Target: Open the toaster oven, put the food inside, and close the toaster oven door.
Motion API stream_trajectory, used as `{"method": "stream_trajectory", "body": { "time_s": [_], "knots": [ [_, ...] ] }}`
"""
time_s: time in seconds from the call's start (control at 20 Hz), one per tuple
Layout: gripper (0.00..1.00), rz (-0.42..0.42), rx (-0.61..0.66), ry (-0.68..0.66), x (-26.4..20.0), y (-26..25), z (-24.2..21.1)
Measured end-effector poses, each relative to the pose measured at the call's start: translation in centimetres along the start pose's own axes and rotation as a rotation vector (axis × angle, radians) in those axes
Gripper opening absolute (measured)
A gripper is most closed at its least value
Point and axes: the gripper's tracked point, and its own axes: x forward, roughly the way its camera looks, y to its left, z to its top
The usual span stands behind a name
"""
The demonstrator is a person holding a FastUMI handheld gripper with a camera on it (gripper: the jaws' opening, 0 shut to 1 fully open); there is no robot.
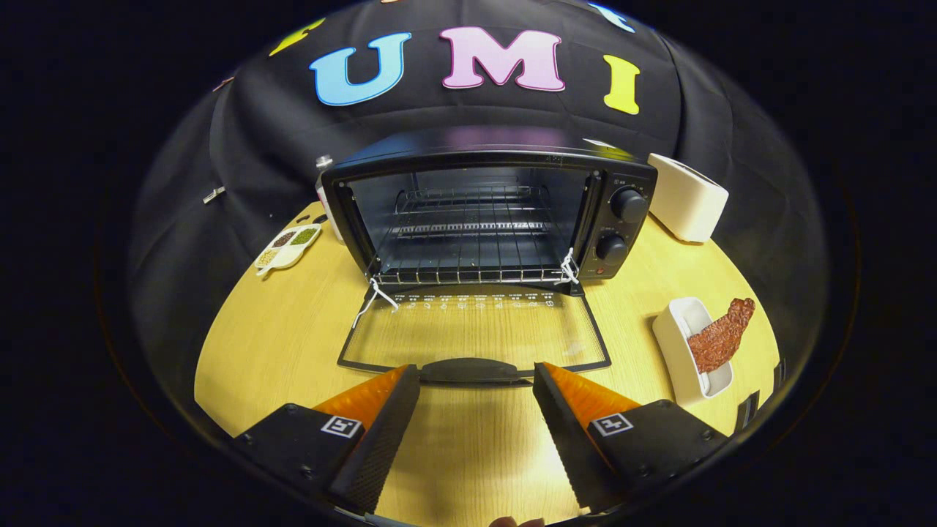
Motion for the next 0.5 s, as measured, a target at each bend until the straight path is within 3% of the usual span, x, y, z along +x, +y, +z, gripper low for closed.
{"method": "stream_trajectory", "body": {
  "time_s": [0.5],
  "knots": [
    [0.98, 0.091, -0.073, -0.111, -5.3, -2.1, 3.8]
  ]
}}
